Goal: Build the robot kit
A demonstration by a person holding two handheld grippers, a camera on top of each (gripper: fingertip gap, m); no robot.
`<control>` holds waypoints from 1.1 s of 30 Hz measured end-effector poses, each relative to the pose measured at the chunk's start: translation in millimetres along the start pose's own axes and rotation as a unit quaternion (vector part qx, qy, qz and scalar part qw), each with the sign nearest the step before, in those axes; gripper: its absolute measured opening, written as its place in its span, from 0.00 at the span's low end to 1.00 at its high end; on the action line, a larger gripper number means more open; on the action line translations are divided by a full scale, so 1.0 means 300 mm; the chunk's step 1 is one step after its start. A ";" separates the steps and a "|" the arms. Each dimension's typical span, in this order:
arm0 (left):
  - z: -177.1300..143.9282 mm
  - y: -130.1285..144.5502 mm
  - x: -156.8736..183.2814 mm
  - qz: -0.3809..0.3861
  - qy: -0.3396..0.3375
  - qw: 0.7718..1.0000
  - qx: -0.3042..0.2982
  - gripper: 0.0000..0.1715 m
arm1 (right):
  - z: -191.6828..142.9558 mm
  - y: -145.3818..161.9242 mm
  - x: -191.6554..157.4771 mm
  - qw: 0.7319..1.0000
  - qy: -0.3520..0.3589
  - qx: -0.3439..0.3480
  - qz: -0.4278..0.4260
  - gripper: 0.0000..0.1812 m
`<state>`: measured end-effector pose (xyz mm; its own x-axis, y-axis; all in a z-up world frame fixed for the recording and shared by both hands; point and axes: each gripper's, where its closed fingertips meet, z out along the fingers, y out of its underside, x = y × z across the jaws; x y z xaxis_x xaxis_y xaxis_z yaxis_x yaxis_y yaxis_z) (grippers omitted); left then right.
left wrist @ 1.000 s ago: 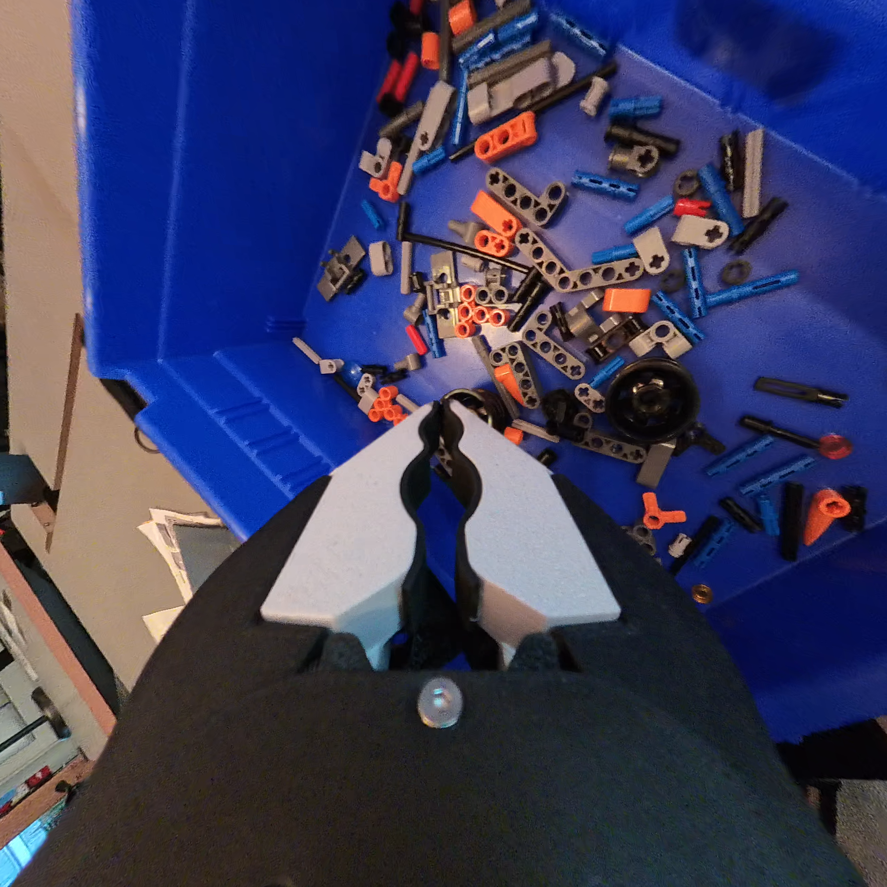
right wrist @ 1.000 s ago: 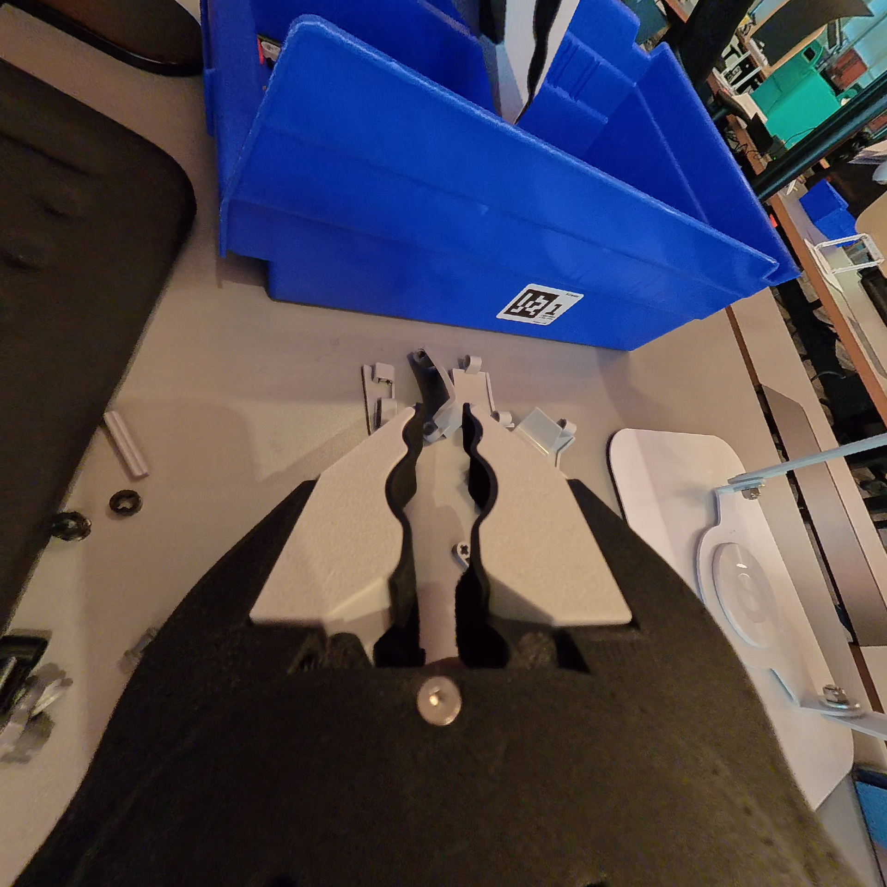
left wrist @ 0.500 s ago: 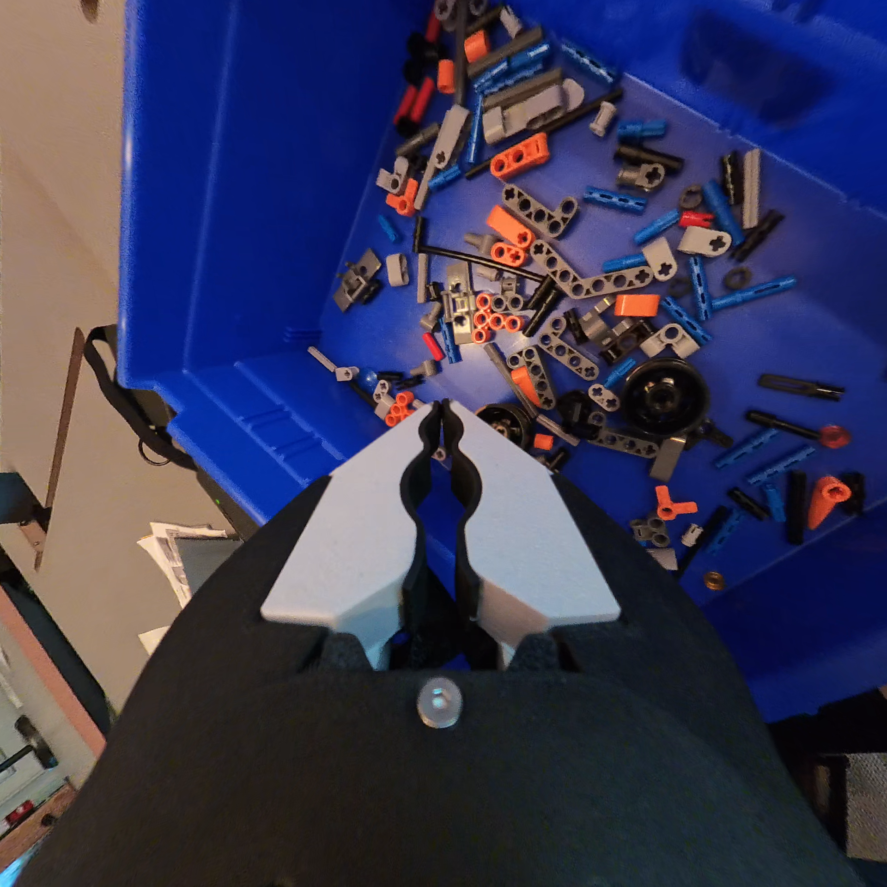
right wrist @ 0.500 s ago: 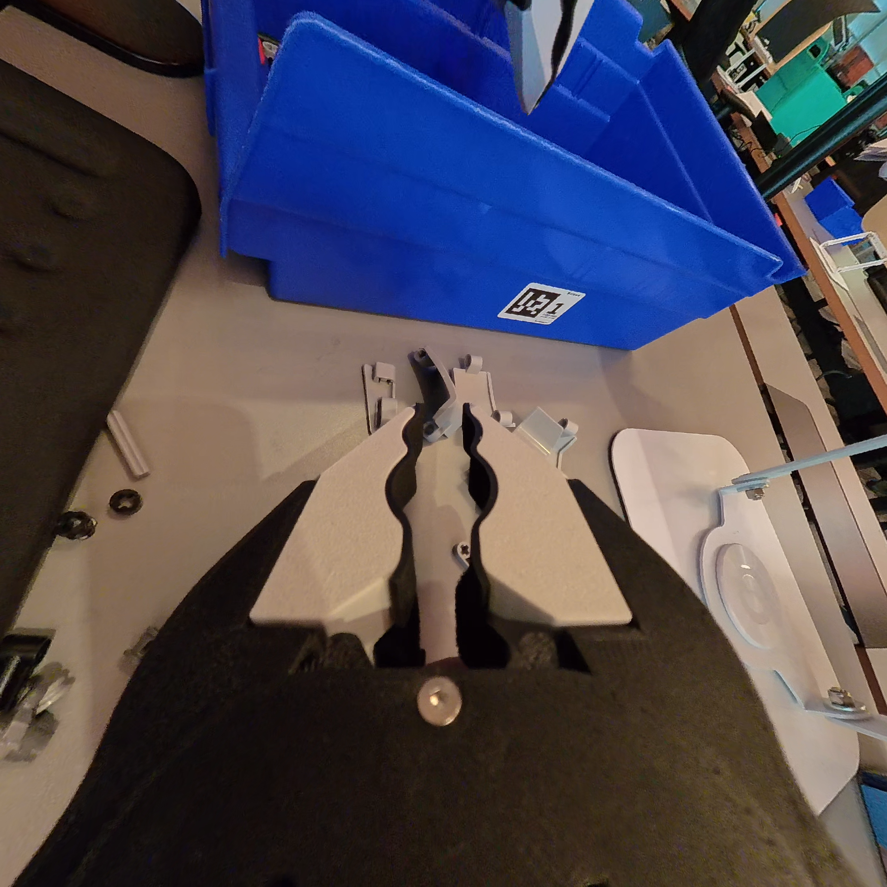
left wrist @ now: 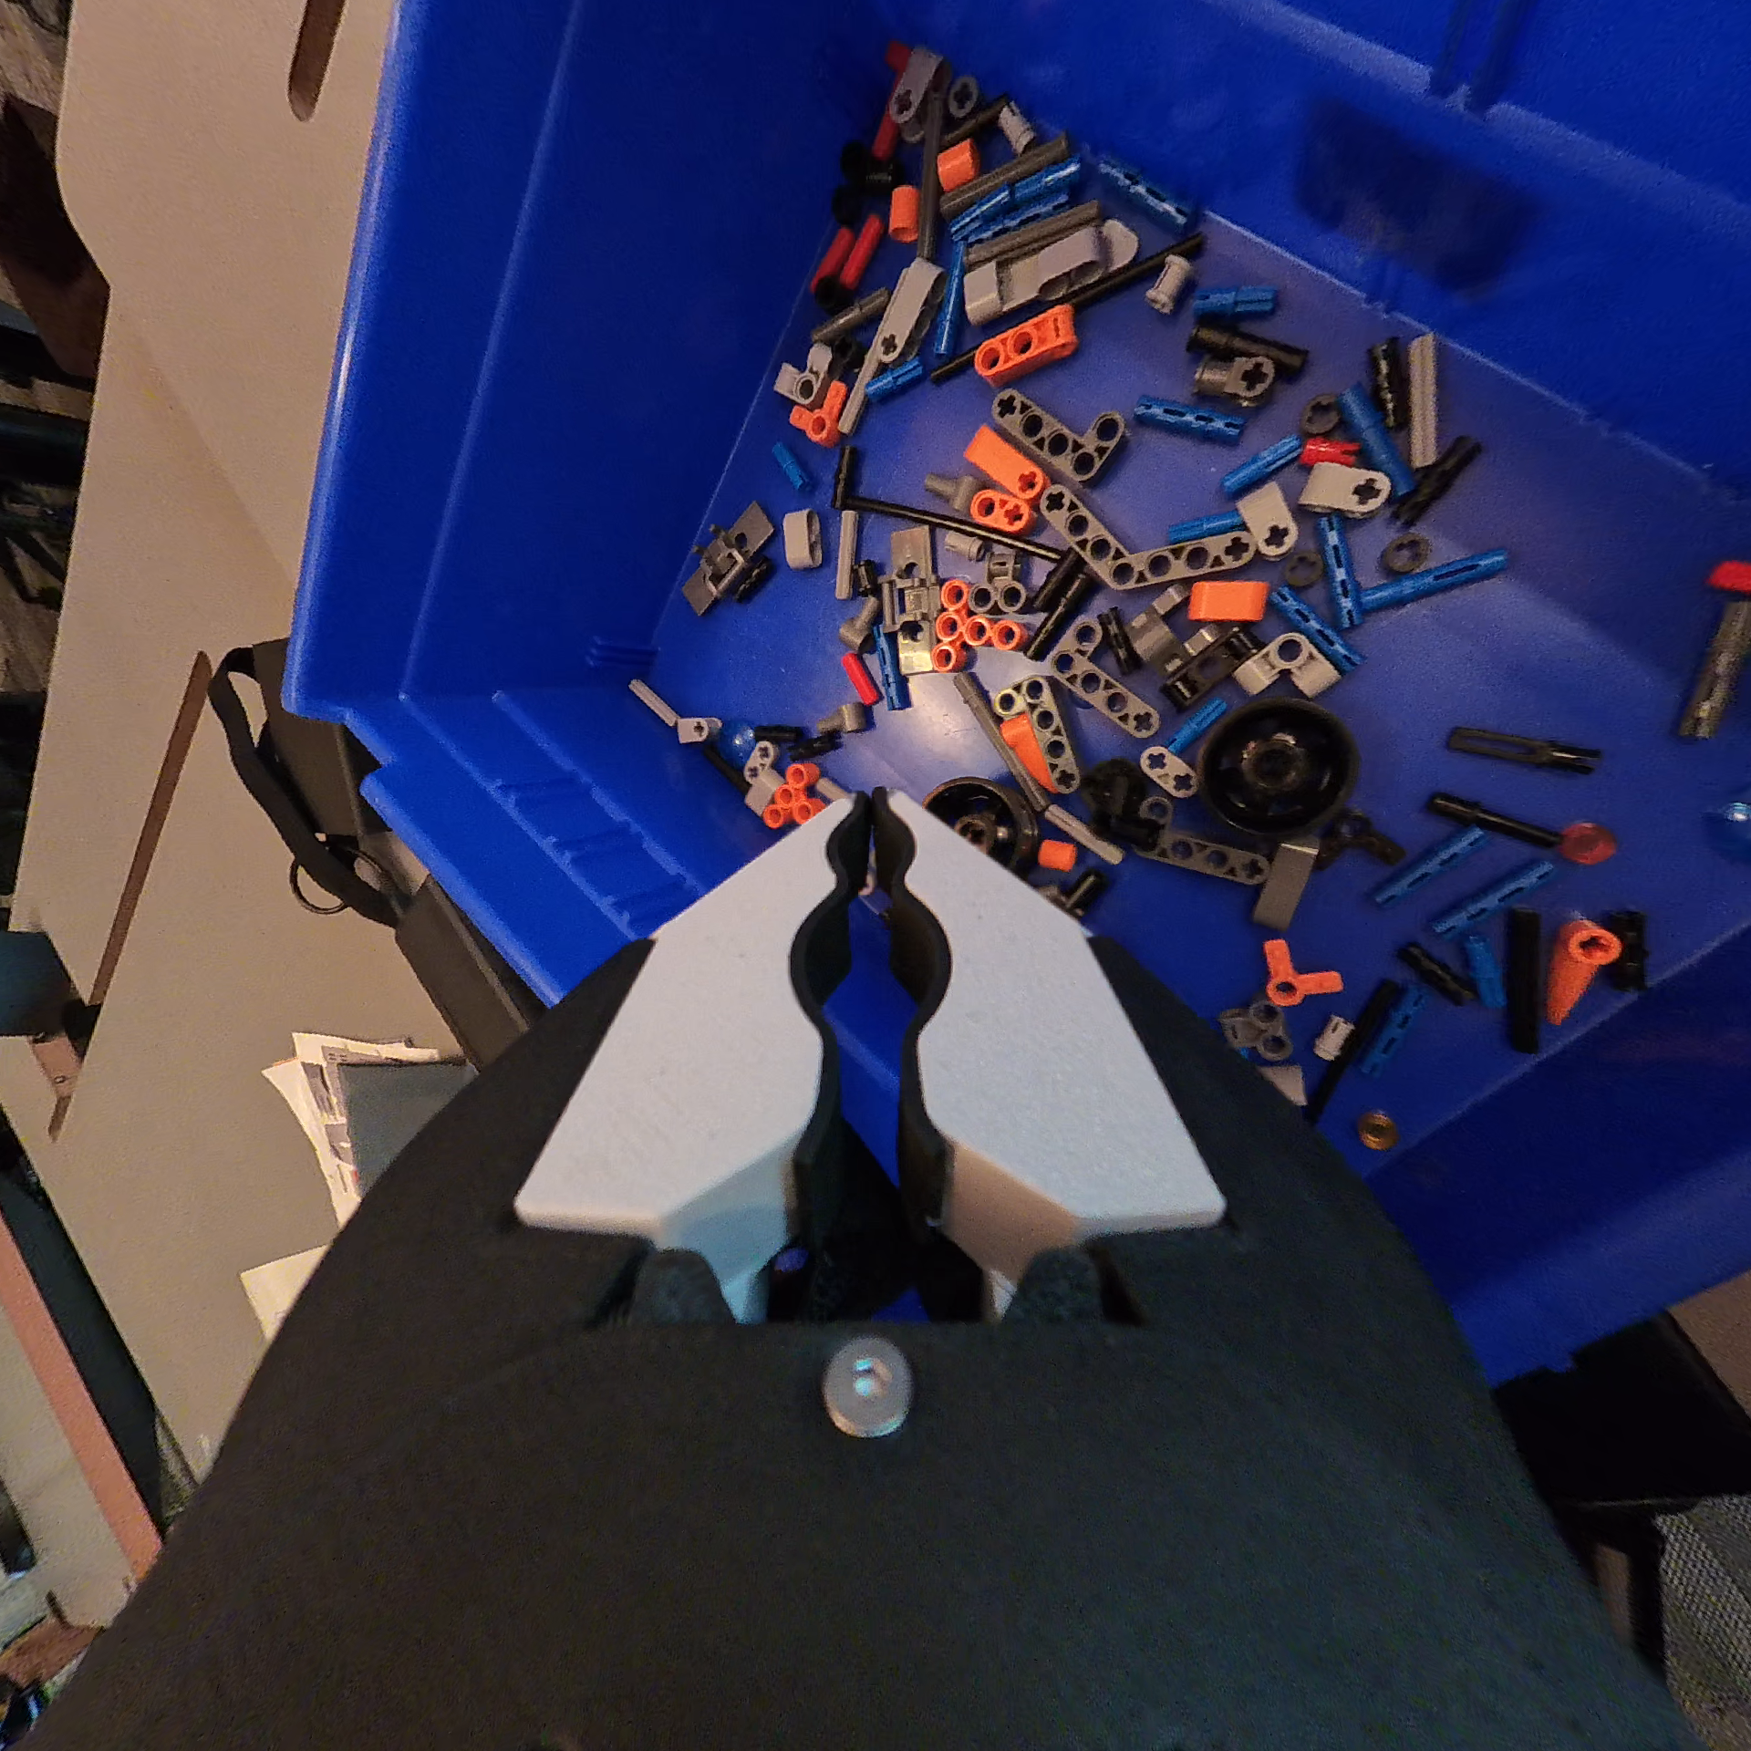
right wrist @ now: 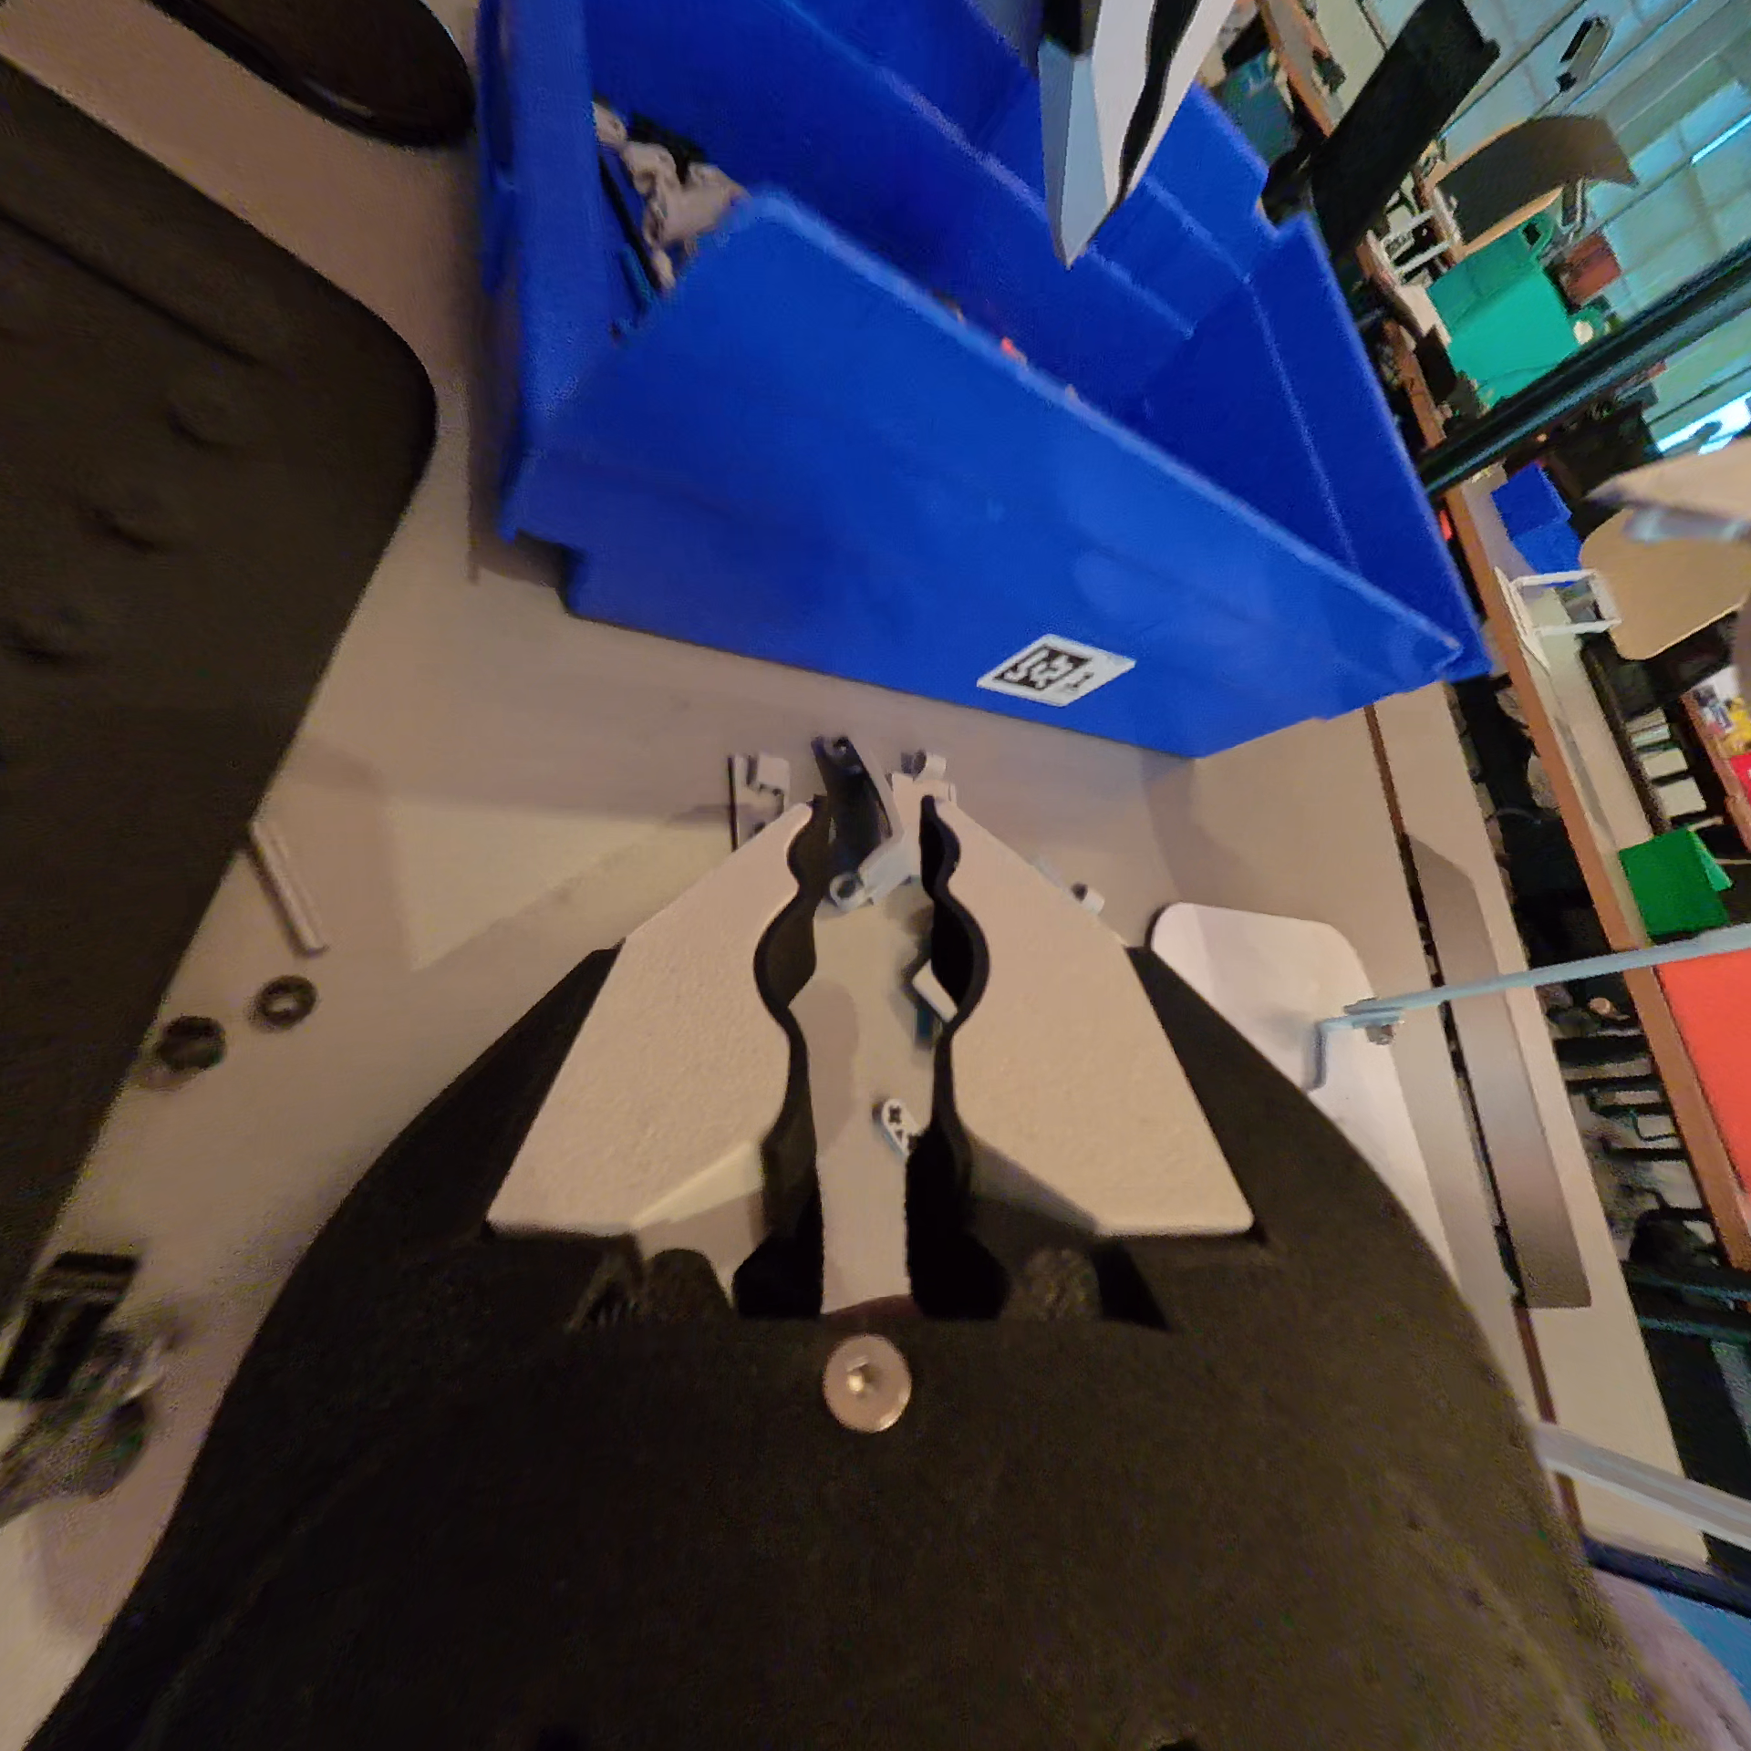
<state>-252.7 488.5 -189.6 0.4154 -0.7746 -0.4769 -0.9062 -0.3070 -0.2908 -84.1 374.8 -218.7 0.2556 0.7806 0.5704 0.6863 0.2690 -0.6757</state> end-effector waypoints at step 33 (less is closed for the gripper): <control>-0.571 -0.252 0.799 0.105 0.280 0.862 0.411 0.43 | -0.729 0.110 -0.365 0.964 -0.080 -0.073 0.243 0.48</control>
<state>-98.0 231.4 -139.7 -0.0619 -0.9811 -0.1832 -0.5000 0.1894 -0.8451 59.4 174.8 -201.3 0.4703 0.8749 0.1160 0.6038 -0.2231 -0.7653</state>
